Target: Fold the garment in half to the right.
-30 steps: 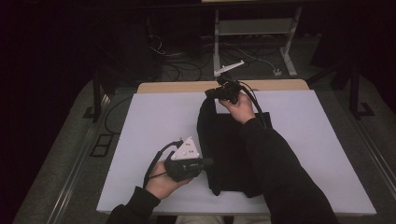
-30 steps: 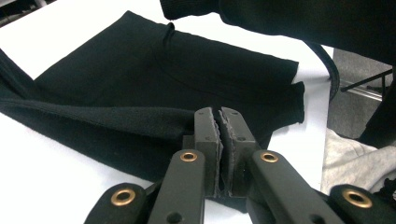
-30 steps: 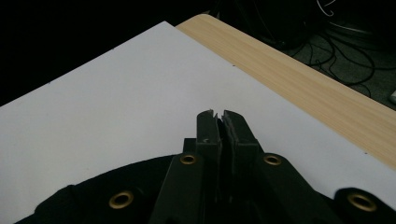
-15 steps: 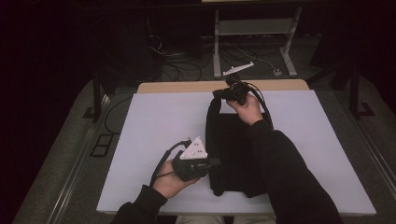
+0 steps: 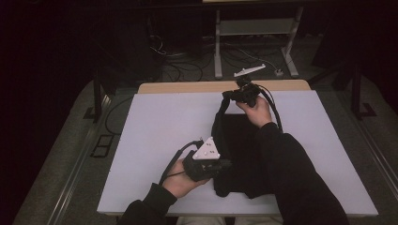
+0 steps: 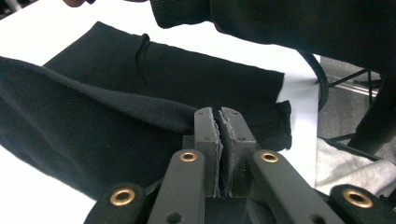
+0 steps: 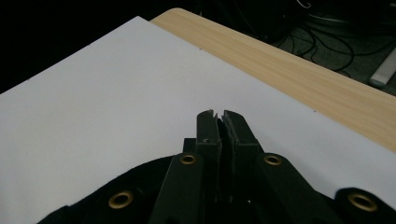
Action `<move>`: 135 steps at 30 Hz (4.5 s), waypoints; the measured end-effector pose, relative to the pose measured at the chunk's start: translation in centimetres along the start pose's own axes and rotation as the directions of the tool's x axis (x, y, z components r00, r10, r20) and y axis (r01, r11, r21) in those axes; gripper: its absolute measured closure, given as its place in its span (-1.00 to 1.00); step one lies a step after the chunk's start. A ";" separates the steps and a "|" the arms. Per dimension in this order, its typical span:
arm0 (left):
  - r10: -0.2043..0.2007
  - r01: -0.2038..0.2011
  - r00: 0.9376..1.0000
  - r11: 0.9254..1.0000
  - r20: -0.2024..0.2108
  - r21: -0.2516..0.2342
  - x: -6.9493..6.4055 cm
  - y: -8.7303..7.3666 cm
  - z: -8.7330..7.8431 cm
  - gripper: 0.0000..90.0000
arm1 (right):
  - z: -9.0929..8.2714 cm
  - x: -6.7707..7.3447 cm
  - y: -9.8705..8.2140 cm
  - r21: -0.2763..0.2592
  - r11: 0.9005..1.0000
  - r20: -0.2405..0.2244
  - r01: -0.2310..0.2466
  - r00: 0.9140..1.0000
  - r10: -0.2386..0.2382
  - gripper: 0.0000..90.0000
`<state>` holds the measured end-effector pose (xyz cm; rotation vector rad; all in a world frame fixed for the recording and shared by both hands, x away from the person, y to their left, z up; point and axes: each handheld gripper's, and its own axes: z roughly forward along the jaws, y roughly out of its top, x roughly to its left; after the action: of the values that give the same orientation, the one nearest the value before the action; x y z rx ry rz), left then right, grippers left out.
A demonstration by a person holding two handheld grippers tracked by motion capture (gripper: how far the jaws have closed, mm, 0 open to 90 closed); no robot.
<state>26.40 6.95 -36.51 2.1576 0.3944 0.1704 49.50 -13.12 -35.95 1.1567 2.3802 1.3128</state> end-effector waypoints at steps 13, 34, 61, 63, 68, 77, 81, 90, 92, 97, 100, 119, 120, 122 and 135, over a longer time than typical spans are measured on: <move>0.008 -0.008 1.000 1.000 0.023 0.002 -0.4 0.7 1.7 0.88 | -0.9 -1.2 -1.0 -0.007 1.000 0.014 -0.013 1.000 0.013 0.87; 0.030 -0.031 0.997 1.000 0.066 0.007 -0.9 2.2 4.4 0.89 | -2.3 -3.6 -2.4 -0.005 0.998 0.042 -0.059 0.997 0.059 0.87; 0.033 -0.035 0.992 0.999 0.119 0.020 -1.5 3.7 8.1 0.89 | -4.8 -6.3 -4.5 -0.005 0.995 0.095 -0.098 0.991 0.098 0.87; 0.030 -0.033 0.992 0.999 0.124 0.018 -1.6 3.8 8.5 0.89 | -5.0 -6.5 -4.6 -0.005 0.995 0.099 -0.104 0.990 0.104 0.87; 0.036 -0.039 0.991 0.999 0.130 0.019 -1.7 4.3 9.2 0.89 | -5.4 -7.1 -5.0 -0.003 0.994 0.110 -0.114 0.987 0.113 0.87; 0.038 -0.041 0.989 0.999 0.141 0.017 -1.9 5.0 10.6 0.89 | -5.8 -8.2 -6.0 0.001 0.991 0.122 -0.135 0.984 0.134 0.87; 0.042 -0.046 0.988 0.999 0.149 0.024 -2.1 5.1 11.2 0.89 | -5.8 -8.5 -6.4 0.007 0.990 0.123 -0.142 0.982 0.140 0.87; 0.027 -0.032 0.987 0.999 0.159 0.032 -2.2 5.0 12.2 0.89 | -6.0 -9.1 -7.1 0.013 0.988 0.132 -0.156 0.979 0.153 0.87; 0.027 -0.034 0.986 0.999 0.162 0.038 -2.2 5.0 12.4 0.89 | -5.9 -9.3 -7.3 0.023 0.985 0.133 -0.169 0.977 0.164 0.87; 0.028 -0.037 0.986 0.998 0.165 0.050 -2.0 5.1 12.9 0.89 | -5.8 -9.7 -7.9 0.030 0.983 0.140 -0.180 0.975 0.174 0.87; 0.022 -0.031 0.986 0.998 0.167 0.051 -2.0 5.1 13.2 0.89 | -5.7 -10.1 -8.3 0.037 0.981 0.144 -0.188 0.973 0.181 0.87; 0.007 -0.022 0.985 0.996 0.171 0.085 -2.3 5.0 14.8 0.89 | -6.0 -11.0 -9.5 0.030 0.965 0.143 -0.259 0.957 0.253 0.62; 0.006 -0.021 0.986 0.996 0.169 0.085 -2.3 5.0 14.8 0.89 | -6.2 -11.0 -9.5 0.029 0.966 0.152 -0.257 0.956 0.250 0.55; 0.016 -0.030 0.986 0.996 0.163 0.088 -2.4 5.0 14.9 0.89 | -6.7 -10.9 -9.6 0.011 0.967 0.174 -0.255 0.953 0.249 0.43; 0.069 -0.092 0.981 0.988 0.180 0.124 -3.6 5.8 15.9 0.90 | -9.7 -10.4 -10.1 -0.034 0.971 0.214 -0.239 0.947 0.240 -0.62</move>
<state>28.48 -9.64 -40.91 2.2986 0.2218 -0.0013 46.24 -29.77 -40.18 1.5415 2.1305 1.1886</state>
